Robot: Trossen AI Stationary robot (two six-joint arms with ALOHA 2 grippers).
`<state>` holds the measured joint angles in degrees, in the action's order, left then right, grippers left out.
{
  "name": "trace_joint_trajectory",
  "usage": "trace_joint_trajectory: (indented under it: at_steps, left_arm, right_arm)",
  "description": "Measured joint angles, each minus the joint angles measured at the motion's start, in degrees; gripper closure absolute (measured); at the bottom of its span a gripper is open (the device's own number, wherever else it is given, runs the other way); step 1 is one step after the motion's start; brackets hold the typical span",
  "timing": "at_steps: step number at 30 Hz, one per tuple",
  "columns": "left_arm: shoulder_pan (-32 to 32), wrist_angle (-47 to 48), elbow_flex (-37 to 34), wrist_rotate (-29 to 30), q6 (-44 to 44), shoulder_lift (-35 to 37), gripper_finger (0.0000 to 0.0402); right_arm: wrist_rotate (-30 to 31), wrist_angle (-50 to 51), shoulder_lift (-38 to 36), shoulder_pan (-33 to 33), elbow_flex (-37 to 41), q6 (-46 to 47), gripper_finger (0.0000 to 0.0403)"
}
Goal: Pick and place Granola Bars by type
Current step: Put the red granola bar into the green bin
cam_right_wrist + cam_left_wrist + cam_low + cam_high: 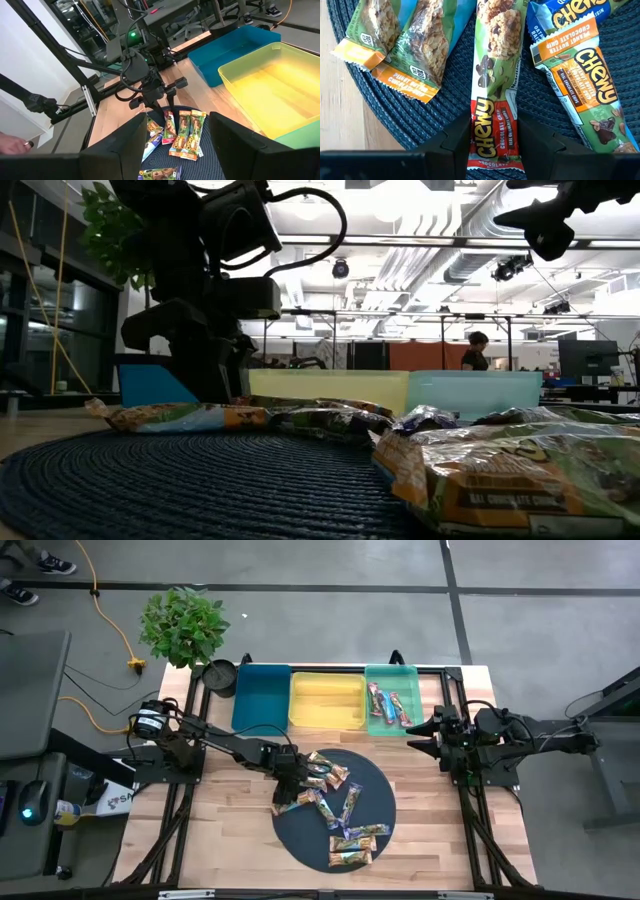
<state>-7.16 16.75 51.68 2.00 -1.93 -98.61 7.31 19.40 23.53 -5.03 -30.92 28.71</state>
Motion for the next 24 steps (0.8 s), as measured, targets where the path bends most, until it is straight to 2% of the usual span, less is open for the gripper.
trace_joint_trajectory:
  at_steps: [7, 12, 21, 24]
  left_arm:
    - [0.0, 3.4, 2.7, 3.1, 1.0, 2.2, 0.0273]
    - [0.0, 8.5, 6.7, 3.1, 2.1, 3.1, 0.0294]
    - [0.0, 10.5, 14.8, 3.4, 5.0, 3.3, 0.03]
    - [0.0, 10.6, 18.4, 5.9, 7.9, 3.3, 0.03]
  right_arm:
    - [0.0, 0.0, 0.0, 0.0, 0.0, 0.0, 0.0203]
    - [0.0, 0.0, 0.0, 0.0, 0.0, 0.0, 0.0203]
    - [0.0, 0.0, 0.0, 0.0, 0.0, 0.0, 0.0203]
    - [0.6, 0.0, 0.1, 0.0, 0.0, -0.1, 0.0203]
